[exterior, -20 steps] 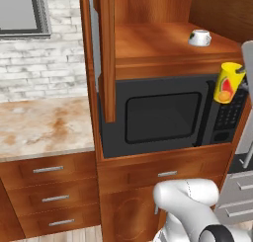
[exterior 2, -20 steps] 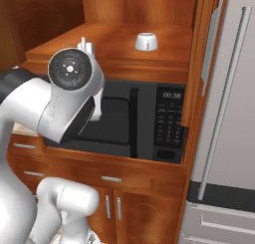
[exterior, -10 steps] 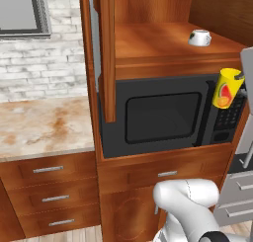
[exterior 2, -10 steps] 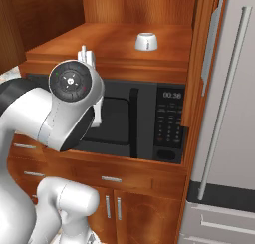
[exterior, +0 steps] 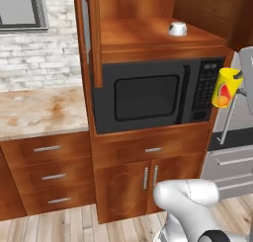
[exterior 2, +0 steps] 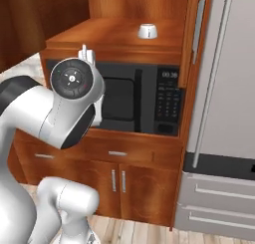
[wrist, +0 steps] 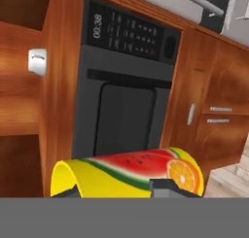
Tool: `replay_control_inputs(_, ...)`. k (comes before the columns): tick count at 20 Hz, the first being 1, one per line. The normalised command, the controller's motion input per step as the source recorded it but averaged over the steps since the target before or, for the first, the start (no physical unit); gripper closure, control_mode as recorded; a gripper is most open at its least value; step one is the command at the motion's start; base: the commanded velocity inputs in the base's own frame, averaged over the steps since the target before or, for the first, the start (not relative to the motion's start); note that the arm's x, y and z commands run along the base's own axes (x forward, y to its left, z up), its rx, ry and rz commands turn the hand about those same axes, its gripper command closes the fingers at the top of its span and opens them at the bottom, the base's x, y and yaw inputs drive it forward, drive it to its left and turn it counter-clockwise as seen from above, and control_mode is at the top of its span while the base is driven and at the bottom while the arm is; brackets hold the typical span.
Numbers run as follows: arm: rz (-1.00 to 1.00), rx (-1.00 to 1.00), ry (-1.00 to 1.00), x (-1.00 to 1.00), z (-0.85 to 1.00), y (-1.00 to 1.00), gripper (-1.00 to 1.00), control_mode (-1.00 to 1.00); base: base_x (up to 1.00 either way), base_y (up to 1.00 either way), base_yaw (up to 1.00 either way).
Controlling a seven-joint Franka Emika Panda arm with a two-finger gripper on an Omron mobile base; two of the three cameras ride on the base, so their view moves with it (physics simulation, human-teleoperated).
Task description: There is a tray on the dining counter. Grab the cup, mug, and pitcher and place them on the tray. The pitcher may be placed next to the tray if it cannot fit the tray.
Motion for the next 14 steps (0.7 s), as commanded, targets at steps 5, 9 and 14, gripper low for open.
replay_control_inputs(5,0.00,0.00,0.00,0.00,0.00,0.00,1.00,1.00,-0.93,-0.06,-0.47)
replay_control_inputs(9,0.00,0.00,0.00,0.00,0.00,0.00,1.00,1.00,-0.30,-0.04,-0.88)
replay_control_inputs(14,0.00,0.00,0.00,0.00,0.00,0.00,1.00,1.00,-0.10,0.00,-0.99)
